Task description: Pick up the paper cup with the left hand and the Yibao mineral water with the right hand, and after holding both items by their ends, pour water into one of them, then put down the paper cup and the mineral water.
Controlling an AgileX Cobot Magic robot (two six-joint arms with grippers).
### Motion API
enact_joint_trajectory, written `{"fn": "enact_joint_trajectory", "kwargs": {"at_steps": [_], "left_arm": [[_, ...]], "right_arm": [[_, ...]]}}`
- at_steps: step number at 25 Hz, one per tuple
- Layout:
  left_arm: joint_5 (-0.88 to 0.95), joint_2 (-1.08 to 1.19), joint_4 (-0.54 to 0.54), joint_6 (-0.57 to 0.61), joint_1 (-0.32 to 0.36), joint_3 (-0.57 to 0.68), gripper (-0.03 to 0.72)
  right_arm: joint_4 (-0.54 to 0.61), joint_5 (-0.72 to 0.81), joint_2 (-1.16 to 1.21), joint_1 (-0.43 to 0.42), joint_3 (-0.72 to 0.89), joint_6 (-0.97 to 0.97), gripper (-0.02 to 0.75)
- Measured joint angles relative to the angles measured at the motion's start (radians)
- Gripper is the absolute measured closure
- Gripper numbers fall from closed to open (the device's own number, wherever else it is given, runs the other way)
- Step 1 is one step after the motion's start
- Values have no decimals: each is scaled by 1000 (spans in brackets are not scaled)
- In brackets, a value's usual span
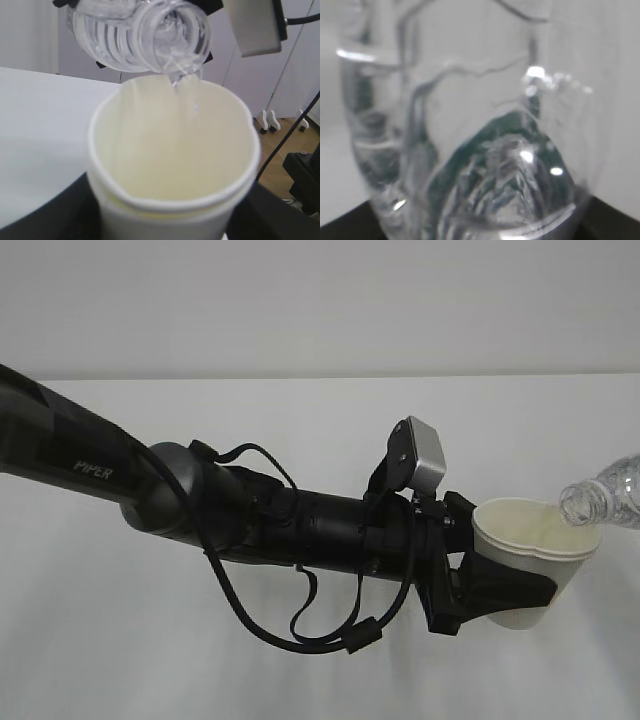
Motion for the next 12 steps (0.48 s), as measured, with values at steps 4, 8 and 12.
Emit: {"fn": "enact_joint_trajectory", "kwargs": {"at_steps": [4, 8, 12], "left_arm": [[-2, 0, 0, 0, 0, 0, 227], [-2, 0, 2, 0, 0, 0, 227], [-2, 0, 2, -1, 0, 0, 227]], "right_arm": [[-16, 0, 0, 0, 0, 0, 282], [-29, 0, 0, 0, 0, 1, 282], [-33, 0, 0, 0, 0, 3, 282]]}}
